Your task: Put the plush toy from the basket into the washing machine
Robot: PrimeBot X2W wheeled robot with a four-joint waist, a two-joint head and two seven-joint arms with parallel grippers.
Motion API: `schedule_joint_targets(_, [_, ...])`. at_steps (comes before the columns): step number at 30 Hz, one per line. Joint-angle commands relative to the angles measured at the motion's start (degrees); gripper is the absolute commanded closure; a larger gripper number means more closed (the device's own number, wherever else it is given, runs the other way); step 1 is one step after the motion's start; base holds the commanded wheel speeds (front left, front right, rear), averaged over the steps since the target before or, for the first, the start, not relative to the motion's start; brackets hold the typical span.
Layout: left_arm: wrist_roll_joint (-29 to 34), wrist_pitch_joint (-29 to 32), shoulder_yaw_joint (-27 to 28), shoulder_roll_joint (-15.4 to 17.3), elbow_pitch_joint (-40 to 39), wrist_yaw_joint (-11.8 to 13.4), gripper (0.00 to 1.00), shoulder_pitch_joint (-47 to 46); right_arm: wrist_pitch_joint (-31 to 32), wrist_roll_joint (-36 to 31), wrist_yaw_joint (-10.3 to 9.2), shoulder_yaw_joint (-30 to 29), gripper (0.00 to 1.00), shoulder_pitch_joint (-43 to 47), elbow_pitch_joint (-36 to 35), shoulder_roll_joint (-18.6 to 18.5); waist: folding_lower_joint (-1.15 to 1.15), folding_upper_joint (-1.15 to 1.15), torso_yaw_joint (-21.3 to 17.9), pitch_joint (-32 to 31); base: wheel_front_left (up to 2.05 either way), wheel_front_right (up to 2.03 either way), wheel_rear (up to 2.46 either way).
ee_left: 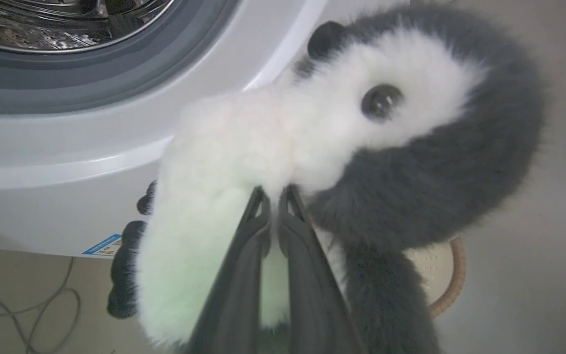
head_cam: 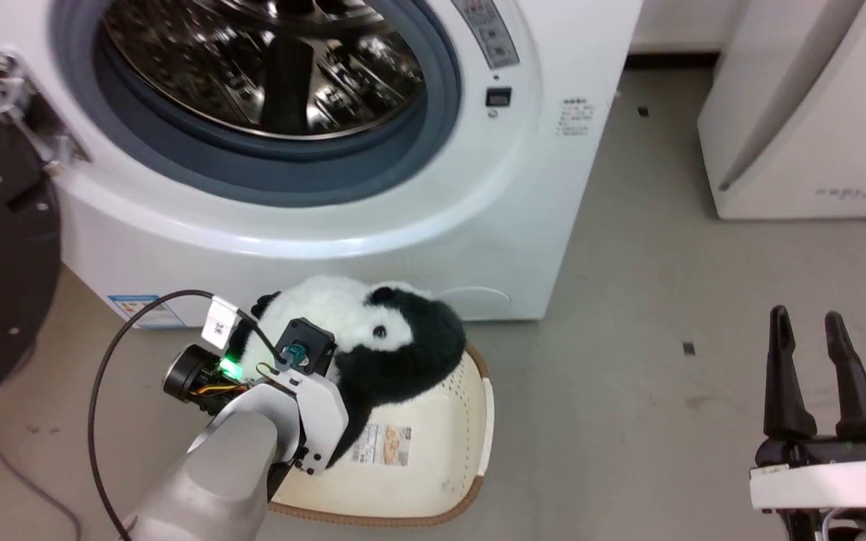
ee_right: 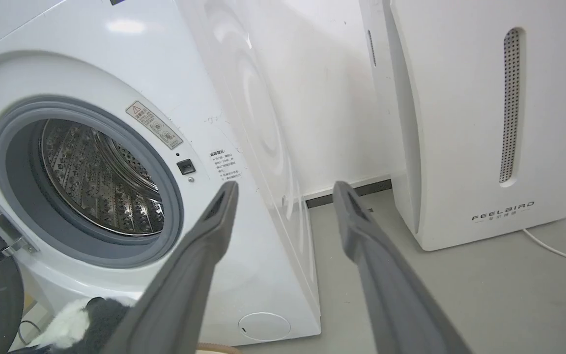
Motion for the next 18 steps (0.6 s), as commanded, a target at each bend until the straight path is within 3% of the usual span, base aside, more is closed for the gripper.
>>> schedule_joint_targets(1, [-0.3,-0.66,0.64,0.52,-1.55,0.86,1.0,0.63,-0.25,-0.43,-0.04,-0.13,0.0,0.88,0.02,0.06,0.01,0.0,1.12,-1.58,0.0,0.0,0.0])
schedule_joint_targets(9, [0.17,-0.72,5.38,5.59,-16.7,6.09,1.0,3.94,-0.25,-0.46,-0.04,0.24,0.0,1.92,-0.17,0.06,0.01,0.0,1.73,-2.55,0.0,0.0,0.0])
schedule_joint_targets(18, [1.14,-0.72,11.76,10.14,-28.35,9.84,1.0,4.19,-0.25,-0.64,-0.04,1.16,0.0,1.02,-0.7,0.06,0.01,0.0,0.35,-0.2,0.0,0.0,0.0])
